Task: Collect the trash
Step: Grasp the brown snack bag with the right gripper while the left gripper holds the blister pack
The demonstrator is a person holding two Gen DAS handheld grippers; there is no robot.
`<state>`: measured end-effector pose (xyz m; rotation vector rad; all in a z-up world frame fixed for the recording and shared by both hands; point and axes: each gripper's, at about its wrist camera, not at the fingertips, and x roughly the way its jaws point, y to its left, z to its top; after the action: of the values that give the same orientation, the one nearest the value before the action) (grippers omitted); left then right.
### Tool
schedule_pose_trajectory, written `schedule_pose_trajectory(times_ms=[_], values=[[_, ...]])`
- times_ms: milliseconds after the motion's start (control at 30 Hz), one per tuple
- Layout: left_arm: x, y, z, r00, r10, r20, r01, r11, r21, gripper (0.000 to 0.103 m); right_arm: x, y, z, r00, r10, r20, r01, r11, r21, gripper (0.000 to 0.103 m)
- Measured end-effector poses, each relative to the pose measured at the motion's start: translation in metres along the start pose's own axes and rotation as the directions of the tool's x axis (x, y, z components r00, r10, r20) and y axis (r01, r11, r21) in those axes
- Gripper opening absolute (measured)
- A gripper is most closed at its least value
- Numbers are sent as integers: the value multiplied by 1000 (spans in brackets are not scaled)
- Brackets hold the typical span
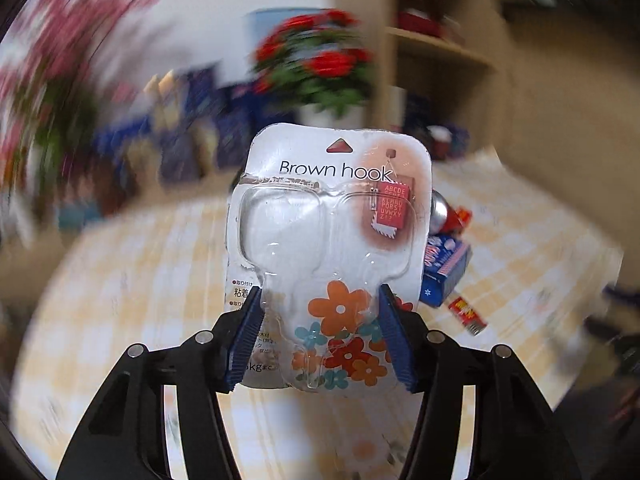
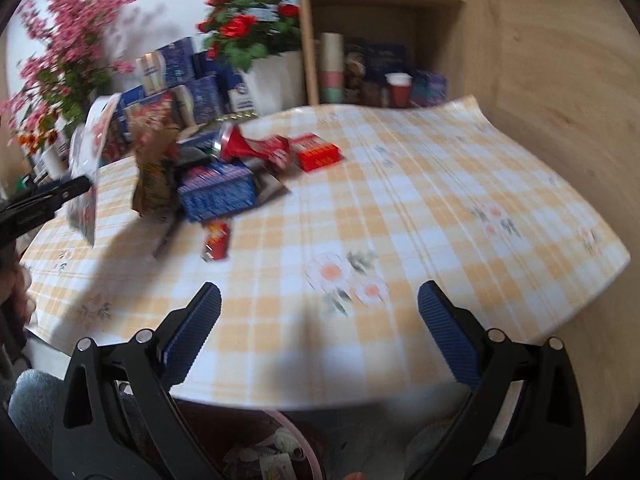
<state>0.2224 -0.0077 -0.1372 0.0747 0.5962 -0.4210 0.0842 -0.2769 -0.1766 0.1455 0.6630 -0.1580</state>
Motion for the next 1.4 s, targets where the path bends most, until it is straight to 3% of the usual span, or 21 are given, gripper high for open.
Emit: schedule_pose_trajectory(times_ms=[100,233,367,567,633,800,867,900,1200,1400], values=[[-16,32,-9,1000,-4,-12,2,987,-160,56,4,29,31,997,67,33,-63,993,-97,97],[-26,50,-22,1000,10,-22,-15,973,-231,56,21,74,70,986,163,42,-148,960,-237,97],[-35,58,-34,1000,9,-14,-13,959,-284,56,63,124,106,966,257,-9,-245,906,-345,97],[-42,64,-46,1000,-2,-8,0,942,-335,56,135,175,133,977,179,-114,-211,883,-419,97],[-44,65,-48,1000,-3,-6,1,940,-342,56,152,187,137,971,180,-158,-232,872,-431,97],[-49,71,-51,1000,-1,1,1,934,-357,56,187,198,142,965,99,-242,-196,886,-420,96],[-52,72,-52,1000,2,9,1,932,-363,56,181,195,141,959,144,-245,-235,886,-399,75],[-54,72,-52,1000,4,11,1,931,-366,56,174,192,142,962,157,-224,-235,893,-384,60],[-77,59,-52,1000,-2,19,9,936,-351,56,89,154,138,952,298,-65,-303,907,-293,58],[-100,36,-54,1000,-17,21,22,949,-316,56,20,103,110,945,326,23,-312,923,-226,58]])
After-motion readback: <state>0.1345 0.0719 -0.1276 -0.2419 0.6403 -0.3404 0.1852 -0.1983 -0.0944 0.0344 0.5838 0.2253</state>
